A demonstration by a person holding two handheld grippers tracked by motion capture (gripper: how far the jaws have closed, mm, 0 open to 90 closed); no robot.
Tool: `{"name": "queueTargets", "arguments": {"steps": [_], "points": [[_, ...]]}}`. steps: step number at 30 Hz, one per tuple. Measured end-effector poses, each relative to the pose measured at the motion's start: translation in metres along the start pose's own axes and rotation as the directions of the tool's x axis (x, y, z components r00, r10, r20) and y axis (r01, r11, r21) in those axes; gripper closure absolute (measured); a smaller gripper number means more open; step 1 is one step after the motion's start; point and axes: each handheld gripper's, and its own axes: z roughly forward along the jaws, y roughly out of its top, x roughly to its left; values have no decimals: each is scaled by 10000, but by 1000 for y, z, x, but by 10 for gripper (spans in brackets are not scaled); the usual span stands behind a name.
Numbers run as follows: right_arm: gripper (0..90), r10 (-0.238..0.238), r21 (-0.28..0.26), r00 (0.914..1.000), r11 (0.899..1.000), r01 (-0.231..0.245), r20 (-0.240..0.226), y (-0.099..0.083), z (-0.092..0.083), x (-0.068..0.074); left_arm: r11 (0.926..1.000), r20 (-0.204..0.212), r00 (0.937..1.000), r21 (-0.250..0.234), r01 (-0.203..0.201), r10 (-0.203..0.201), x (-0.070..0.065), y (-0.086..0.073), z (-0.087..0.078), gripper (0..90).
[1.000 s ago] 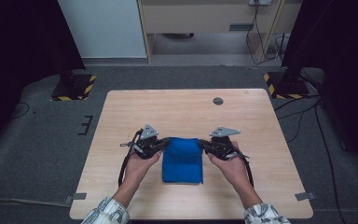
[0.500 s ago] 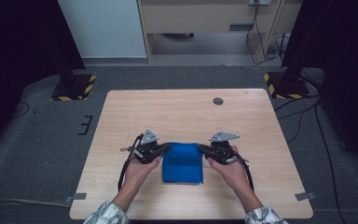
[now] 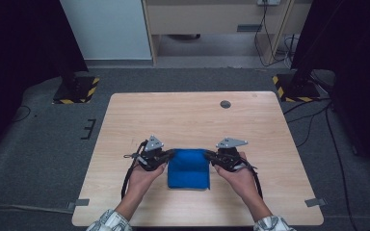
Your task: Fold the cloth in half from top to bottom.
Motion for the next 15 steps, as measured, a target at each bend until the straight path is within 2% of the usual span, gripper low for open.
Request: {"name": "queueTargets", "arguments": {"steps": [15], "points": [[798, -34, 198, 9998, 9998, 38, -175, -9, 3, 3, 10000, 72, 9999, 7, 74, -75, -2, -8, -1, 862]]}}
